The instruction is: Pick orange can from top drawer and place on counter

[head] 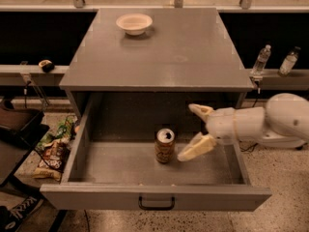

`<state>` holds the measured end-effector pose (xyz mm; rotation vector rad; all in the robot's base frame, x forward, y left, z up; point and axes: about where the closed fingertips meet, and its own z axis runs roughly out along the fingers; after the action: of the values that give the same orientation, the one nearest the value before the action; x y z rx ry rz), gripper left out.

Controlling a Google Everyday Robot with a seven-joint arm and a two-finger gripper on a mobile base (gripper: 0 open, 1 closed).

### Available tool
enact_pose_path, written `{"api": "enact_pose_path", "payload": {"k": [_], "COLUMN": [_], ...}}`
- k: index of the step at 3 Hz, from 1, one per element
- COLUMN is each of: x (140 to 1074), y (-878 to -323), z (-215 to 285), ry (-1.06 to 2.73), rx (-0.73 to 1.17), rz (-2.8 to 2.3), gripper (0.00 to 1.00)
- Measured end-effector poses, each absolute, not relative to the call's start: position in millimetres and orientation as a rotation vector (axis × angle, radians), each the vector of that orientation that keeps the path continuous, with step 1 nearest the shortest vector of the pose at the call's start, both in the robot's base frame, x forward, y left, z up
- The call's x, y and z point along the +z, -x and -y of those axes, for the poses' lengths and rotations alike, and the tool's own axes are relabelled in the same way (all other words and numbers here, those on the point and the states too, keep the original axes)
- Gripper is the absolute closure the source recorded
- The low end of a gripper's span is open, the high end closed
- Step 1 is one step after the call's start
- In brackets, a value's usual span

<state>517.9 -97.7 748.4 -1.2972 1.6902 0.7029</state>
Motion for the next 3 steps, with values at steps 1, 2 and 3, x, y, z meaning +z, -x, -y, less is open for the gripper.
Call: {"api": "enact_pose_path", "payload": {"k": [1,2,3], "x": [726.1,698.8,678.3], "y": [-535.8,-536.8,-531.4], "z": [73.6,63.1,55.7], "ry": [1.282,1.244,1.210], "rx": [0.760,0.797,0.810], "rz": [-1.654,-1.636,-1.625], "gripper": [0.00,0.00,0.18]}}
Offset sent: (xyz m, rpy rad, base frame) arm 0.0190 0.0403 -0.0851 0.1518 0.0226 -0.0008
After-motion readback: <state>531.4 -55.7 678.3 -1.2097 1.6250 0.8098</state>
